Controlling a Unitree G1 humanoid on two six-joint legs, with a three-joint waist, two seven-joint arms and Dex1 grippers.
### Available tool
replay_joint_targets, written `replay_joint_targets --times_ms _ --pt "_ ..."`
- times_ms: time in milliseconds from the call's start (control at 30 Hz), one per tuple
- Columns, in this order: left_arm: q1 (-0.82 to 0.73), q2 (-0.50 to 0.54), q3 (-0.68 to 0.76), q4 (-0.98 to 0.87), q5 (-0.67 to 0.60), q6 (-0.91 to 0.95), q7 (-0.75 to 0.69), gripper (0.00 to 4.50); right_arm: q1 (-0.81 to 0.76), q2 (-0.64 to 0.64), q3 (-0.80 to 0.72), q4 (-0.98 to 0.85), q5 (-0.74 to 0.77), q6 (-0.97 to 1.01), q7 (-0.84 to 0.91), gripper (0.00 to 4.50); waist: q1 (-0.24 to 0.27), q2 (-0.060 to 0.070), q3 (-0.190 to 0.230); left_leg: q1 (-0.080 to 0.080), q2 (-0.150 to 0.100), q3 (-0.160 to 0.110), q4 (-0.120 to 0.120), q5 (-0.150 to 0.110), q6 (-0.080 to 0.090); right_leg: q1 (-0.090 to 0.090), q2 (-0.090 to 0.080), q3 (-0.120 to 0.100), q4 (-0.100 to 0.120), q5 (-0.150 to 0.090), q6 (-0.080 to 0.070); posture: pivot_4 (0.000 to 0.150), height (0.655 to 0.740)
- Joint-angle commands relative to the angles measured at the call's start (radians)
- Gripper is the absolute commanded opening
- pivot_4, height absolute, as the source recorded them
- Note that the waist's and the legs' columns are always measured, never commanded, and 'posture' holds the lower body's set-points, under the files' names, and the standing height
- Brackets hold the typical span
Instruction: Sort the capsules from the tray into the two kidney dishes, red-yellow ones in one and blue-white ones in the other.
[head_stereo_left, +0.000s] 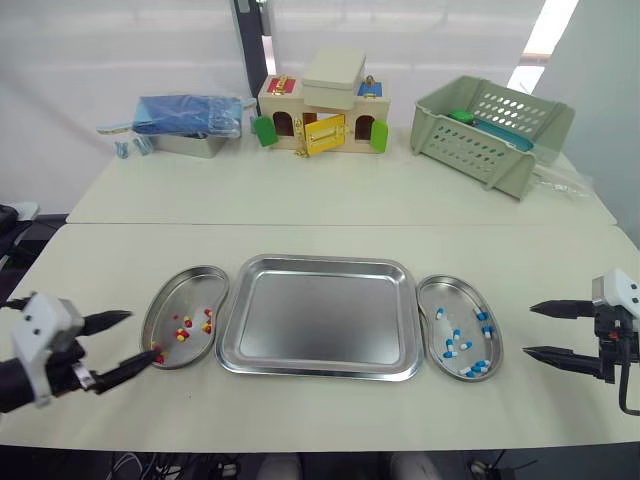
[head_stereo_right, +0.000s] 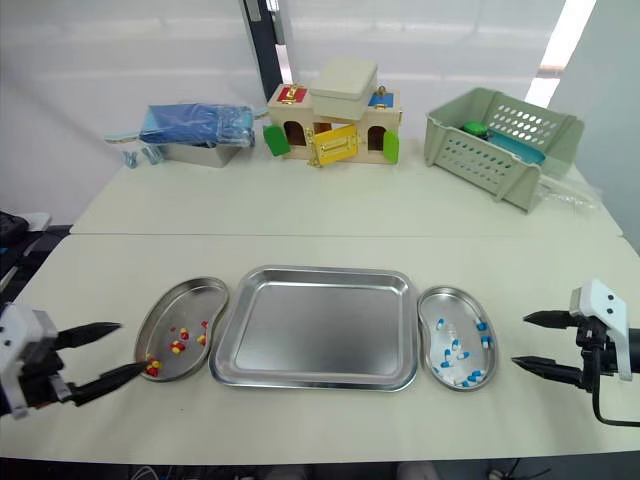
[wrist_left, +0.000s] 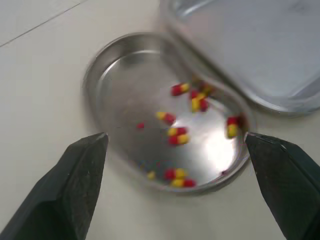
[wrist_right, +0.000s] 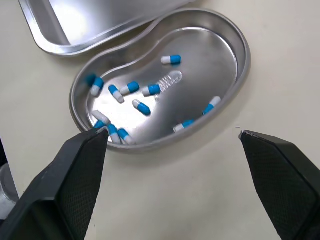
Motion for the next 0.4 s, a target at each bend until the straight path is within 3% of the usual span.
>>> replay_joint_targets --times_ms 33,400 --pt "-0.06 0.053 0.036 0.103 0.067 0.02 -0.012 4.5 -0.038 -0.014 0.019 0.032 -0.02 -0.052 -0.005 4.42 -0.001 0.0 0.0 0.0 0.0 0.0 0.0 0.0 0.0 0.0 0.0 0.0 0.0 0.0 0.0 0.15 0.74" --pt "-0.19 0.054 -0.009 0.218 0.2 -0.026 -0.029 4.5 -0.083 0.0 0.069 0.091 -0.042 -0.101 -0.038 4.42 0.0 0.0 0.0 -0.002 0.0 0.001 0.0 0.0 0.0 -0.001 0.0 0.0 0.0 0.0 0.0 0.15 0.74"
